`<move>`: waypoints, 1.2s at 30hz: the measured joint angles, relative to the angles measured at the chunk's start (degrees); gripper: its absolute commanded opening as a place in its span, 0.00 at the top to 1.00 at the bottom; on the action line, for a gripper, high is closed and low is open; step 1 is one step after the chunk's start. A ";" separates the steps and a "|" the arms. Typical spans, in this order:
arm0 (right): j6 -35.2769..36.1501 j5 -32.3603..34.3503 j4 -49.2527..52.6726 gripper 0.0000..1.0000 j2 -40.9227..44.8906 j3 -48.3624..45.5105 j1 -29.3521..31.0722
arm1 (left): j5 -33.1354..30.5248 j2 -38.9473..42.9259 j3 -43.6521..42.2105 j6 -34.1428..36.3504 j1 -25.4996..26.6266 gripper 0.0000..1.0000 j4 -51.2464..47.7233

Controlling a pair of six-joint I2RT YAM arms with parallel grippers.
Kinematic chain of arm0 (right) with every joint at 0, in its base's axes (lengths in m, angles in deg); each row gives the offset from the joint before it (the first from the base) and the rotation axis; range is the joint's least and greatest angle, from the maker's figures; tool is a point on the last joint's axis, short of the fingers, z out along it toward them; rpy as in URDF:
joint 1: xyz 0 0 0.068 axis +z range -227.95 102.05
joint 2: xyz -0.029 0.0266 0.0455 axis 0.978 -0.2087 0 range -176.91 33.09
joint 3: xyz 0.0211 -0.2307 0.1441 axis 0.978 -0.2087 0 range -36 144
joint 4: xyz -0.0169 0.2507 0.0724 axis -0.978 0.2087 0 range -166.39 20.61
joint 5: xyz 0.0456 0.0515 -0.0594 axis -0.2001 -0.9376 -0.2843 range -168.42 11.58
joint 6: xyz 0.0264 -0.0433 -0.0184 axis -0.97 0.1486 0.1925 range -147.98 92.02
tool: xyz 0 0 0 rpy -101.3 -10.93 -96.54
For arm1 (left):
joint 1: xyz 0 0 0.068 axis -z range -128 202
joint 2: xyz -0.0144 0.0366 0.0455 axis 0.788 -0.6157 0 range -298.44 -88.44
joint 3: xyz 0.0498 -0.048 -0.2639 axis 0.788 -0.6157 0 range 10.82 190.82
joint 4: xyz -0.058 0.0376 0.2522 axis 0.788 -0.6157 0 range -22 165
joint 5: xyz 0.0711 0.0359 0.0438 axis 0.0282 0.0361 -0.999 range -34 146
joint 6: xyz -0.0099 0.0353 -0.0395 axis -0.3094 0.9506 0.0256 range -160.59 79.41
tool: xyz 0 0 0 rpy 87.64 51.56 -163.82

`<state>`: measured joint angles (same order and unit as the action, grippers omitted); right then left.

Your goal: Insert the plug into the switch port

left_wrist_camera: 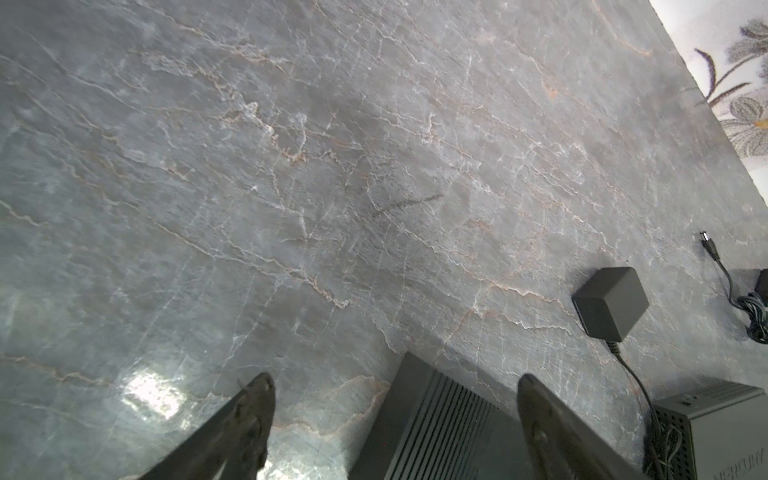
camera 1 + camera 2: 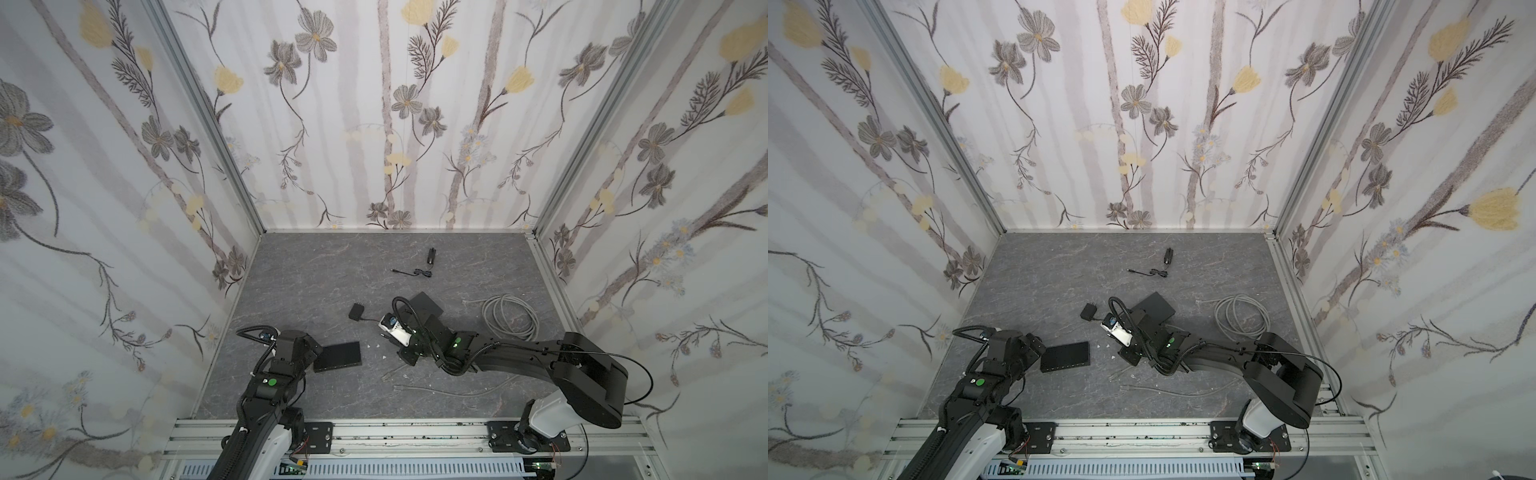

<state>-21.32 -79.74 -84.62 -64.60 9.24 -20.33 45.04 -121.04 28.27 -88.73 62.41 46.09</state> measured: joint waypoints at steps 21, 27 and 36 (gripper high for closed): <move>2.93 -6.23 -10.29 1.00 2.03 -6.03 -0.63 | -9.46 22.21 -4.39 -4.04 0.00 0.10 -7.10; 3.96 -6.27 -9.90 1.00 2.03 -6.03 -0.76 | -5.40 -2.73 -0.55 -4.57 -0.02 0.09 -3.37; 6.27 -13.27 -7.61 1.00 -0.15 -2.95 -1.70 | 1.44 -21.92 5.31 -4.76 -0.02 0.14 -1.38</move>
<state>-15.05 -93.01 -92.23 -64.76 6.28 -22.03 46.48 -142.96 33.58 -93.50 62.39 44.71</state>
